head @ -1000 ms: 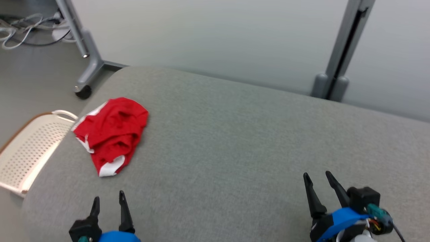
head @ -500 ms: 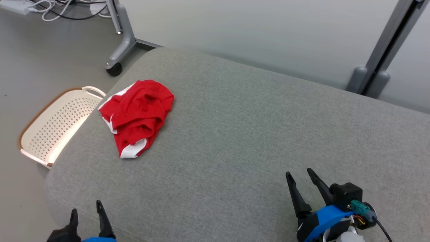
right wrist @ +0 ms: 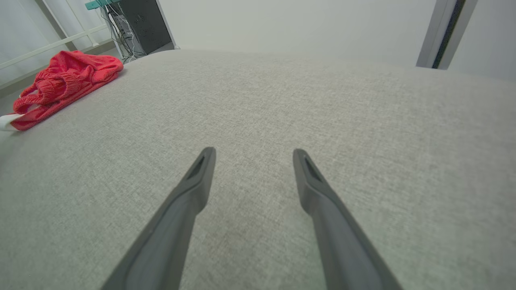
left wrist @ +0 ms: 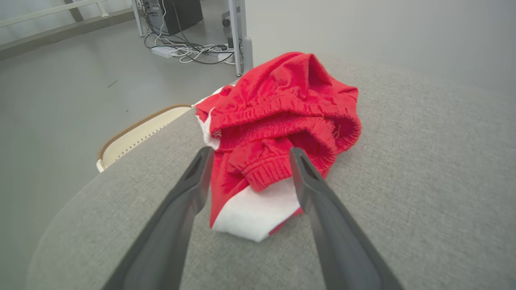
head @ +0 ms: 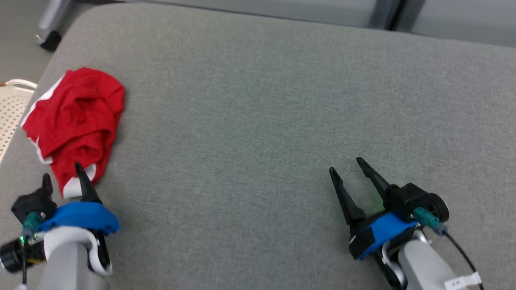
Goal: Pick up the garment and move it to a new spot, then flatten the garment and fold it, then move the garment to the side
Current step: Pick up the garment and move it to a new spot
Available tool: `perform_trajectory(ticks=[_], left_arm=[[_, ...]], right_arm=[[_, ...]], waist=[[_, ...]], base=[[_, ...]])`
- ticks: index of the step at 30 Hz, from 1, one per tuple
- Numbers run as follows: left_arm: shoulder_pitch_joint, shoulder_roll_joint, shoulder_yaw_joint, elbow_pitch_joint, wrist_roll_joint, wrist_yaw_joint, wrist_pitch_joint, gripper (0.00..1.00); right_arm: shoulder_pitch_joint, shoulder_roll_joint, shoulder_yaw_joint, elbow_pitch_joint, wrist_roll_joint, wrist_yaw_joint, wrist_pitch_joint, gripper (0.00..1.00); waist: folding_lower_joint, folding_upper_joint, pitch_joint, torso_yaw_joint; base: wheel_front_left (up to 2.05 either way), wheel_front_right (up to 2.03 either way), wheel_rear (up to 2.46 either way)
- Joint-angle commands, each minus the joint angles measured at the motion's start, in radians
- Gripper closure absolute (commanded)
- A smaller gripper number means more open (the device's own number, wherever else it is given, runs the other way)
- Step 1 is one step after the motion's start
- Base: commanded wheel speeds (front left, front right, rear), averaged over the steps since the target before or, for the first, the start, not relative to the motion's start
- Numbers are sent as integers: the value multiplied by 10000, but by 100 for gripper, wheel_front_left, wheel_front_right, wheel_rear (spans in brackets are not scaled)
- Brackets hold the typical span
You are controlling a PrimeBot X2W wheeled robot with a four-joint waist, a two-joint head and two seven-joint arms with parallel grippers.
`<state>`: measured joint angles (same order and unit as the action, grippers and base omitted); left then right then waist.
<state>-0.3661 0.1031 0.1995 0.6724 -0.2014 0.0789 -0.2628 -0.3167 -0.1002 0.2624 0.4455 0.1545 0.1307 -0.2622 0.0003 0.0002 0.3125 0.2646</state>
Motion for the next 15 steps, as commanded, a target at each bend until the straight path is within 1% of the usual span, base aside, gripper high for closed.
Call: perform_trajectory(ticks=[1,5,6,7,8,10,12,13,14,15], left_arm=[[-486,251,49,210,90,32,-26,0],[-1393,557,145,1548,89,148,-21,0],[-1393,557,145,1548,89,148,-21,0],[-1789,682,242,2302,-25,211,91,0],[-1950,757,293,2612,-56,277,87,0],[-2163,792,314,3218,-109,321,177,0],[-2244,772,351,3455,-195,306,181,0],[-2306,815,302,3659,-138,353,156,27],[-2345,817,259,3853,-136,296,139,100],[-2385,794,290,3980,-200,245,129,100]], right_arm=[[-204,-140,101,-180,101,1,-35,0],[-402,-381,354,-489,280,1,-34,0],[-402,-381,354,-489,280,1,-34,0],[-450,-482,410,-558,334,1,-34,0],[-460,-526,400,-577,349,1,-34,0],[-451,-565,350,-571,374,1,-34,0],[-440,-576,314,-559,387,1,-34,0],[-434,-577,280,-545,409,1,-34,0],[-428,-573,260,-526,432,1,-34,0],[-421,-559,224,-505,447,1,-34,0]], waist=[[-3,-2,201,-157],[-3,-2,559,-565],[-3,-2,559,-565],[-3,-2,644,-741],[-3,-2,668,-815],[-3,-2,698,-928],[-3,-2,706,-962],[-3,-2,705,-990],[-3,-2,694,-1017],[-3,-2,668,-1034]], base=[[0,0,0],[0,0,0],[0,0,0],[0,0,0],[0,0,0],[0,0,0],[0,0,0],[0,0,0],[0,0,0],[0,0,0]])
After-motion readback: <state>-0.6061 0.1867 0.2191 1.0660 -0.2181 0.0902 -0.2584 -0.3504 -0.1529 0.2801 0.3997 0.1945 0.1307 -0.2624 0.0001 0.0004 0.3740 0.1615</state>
